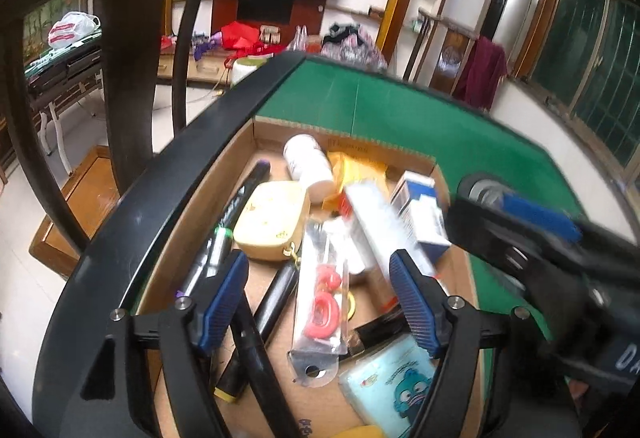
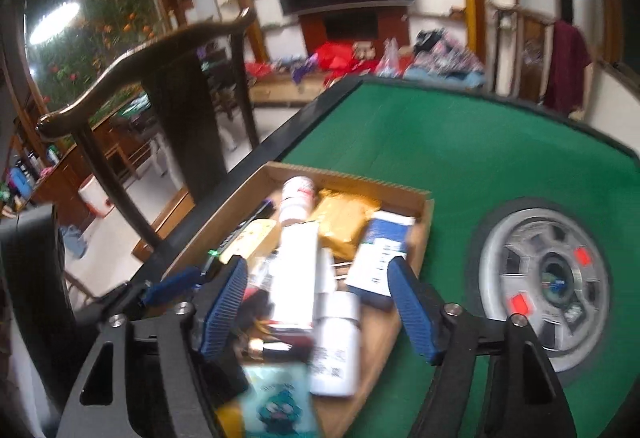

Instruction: Organize objects

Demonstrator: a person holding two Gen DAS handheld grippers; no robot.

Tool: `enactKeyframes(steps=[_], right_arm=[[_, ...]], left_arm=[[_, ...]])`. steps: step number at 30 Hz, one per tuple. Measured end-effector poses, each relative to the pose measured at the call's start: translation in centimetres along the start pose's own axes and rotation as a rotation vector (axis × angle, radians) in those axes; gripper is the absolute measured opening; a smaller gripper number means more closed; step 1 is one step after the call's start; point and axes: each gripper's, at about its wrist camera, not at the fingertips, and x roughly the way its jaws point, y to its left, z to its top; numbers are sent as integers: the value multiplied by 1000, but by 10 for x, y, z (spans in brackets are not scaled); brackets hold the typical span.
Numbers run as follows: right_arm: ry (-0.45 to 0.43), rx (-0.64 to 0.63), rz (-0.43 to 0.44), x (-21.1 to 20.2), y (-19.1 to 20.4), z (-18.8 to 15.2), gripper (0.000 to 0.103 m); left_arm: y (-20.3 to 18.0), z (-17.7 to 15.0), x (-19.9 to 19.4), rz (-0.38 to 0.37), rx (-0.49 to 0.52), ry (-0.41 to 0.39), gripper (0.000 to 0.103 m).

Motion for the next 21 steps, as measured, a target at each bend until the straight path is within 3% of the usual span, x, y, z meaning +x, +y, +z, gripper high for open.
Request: enactKeyframes(steps=[4,6,9,13,17,20,21], right_arm=[[-92,35,-30,-35,-16,-21,95],[-105,40,-53,-49,-20,-30,95],[-209,7,-134,-83,-22,-45,103],[-299,-13,-202,-110,-35,-63,103],[-237,-3,-204,-103,-46,-84,103],[-209,10,-181,-99,-48,-85,103],[-210,11,-161,-100,-46,-85,103]], left_arm=[[-5,2,-14,17,12,-93,86],[-8,2,-23,-9,13,-153,91],[-14,2,-32,40,31,-228,100],[-19,1,-37,98,35,-270,103],[-25,-2,-39,85,39,-189,103],[-27,-12,-61,170,63,-242,103],[-26,-15,-68,163,63,-248,103]])
